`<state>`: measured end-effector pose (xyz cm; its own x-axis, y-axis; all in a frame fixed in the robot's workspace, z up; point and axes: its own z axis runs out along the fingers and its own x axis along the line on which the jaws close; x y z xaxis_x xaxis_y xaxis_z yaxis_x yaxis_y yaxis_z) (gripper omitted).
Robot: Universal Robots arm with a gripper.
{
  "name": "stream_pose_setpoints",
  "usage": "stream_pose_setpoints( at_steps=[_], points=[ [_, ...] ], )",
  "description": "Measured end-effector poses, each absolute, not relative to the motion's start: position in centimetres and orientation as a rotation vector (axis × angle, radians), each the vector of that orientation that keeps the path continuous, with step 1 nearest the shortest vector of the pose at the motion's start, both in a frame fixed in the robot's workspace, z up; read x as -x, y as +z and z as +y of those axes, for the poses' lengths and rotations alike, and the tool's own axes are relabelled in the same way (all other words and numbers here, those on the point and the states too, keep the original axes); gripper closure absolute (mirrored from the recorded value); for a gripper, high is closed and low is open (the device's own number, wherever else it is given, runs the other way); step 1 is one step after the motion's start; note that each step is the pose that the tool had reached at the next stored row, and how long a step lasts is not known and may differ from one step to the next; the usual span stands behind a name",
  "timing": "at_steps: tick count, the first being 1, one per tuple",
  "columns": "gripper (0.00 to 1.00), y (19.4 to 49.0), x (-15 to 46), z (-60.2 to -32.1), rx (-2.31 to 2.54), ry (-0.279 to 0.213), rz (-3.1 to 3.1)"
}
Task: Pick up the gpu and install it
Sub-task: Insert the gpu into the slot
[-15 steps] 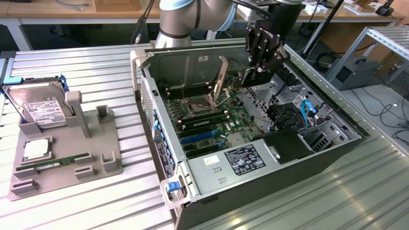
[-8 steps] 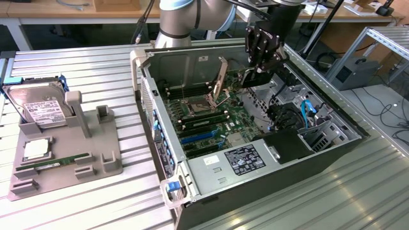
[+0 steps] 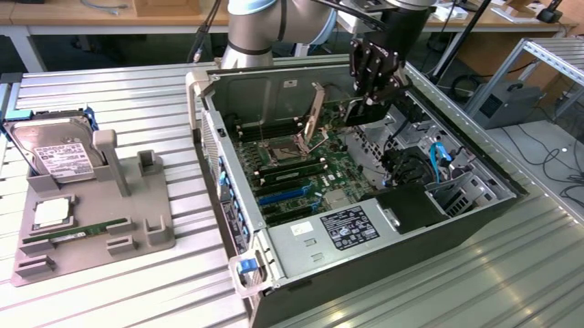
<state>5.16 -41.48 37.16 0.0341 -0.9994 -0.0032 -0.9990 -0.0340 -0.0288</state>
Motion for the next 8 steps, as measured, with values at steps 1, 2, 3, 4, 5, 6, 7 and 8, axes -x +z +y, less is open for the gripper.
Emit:
stream_pose_setpoints(
  at_steps=[1,2,3,4,5,6,7,8],
  points=[
    [0.73,37.13,-5.16,-41.48,2.242,-0.028,2.167],
    [0.73,37.11,-5.16,-41.48,2.242,-0.028,2.167],
    [0.73,37.08,-5.16,-41.48,2.242,-0.028,2.167],
    [0.73,37.02,-5.16,-41.48,2.242,-0.028,2.167],
    [0.73,36.98,-5.15,-41.48,2.242,-0.028,2.167],
    [0.73,36.91,-5.12,-41.48,2.242,-0.028,2.167],
    [0.73,36.86,-5.1,-41.48,2.242,-0.028,2.167],
    [0.73,36.82,-5.09,-41.48,2.242,-0.028,2.167]
  ],
)
